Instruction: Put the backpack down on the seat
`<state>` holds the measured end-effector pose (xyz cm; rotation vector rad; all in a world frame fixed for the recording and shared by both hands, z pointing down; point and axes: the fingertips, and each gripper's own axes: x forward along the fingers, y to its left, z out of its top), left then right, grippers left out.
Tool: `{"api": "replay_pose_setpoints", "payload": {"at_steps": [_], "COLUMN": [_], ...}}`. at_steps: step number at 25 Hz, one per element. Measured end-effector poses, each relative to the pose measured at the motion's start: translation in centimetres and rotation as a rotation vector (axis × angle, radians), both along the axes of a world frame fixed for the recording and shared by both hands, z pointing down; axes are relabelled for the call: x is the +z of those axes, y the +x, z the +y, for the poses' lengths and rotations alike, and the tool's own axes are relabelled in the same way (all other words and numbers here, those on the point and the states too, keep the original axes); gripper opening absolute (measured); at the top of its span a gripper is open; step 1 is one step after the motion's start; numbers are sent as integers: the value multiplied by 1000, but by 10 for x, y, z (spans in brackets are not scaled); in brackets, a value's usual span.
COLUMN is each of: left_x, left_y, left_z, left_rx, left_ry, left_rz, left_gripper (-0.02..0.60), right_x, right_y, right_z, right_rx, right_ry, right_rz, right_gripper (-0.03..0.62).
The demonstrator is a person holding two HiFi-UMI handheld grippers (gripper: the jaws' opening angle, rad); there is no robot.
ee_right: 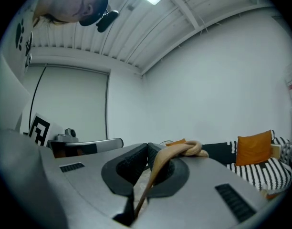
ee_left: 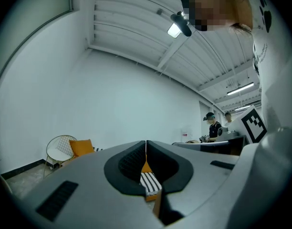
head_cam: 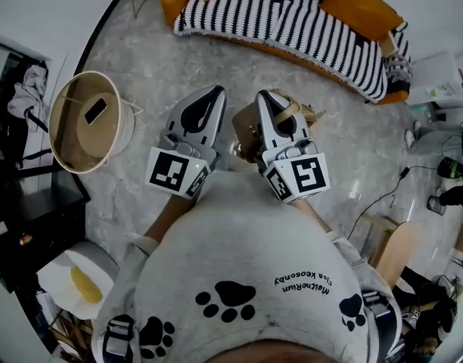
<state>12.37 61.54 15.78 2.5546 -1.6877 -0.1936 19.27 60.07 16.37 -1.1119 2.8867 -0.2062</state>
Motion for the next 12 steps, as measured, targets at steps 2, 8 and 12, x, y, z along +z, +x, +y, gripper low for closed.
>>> {"api": "replay_pose_setpoints", "payload": {"at_steps": [2, 8, 12], "left_x": [-3, -5, -6], "left_y": [-14, -56, -84], "left_z": [-29, -107, -153], "left_rx": [7, 57, 89], "left_ry": [4, -6, 11], "left_rz": [-2, -35, -6], "left_gripper": [21, 21, 21], "right_x": [-2, -6, 0], "right_y": [-14, -60, -86], "right_z": [-26, -104, -149], "right_rx": [6, 43, 74], "right_ry": [4, 8, -10], "right_rz": [3, -13, -41], "right_gripper": [32, 32, 32]}}
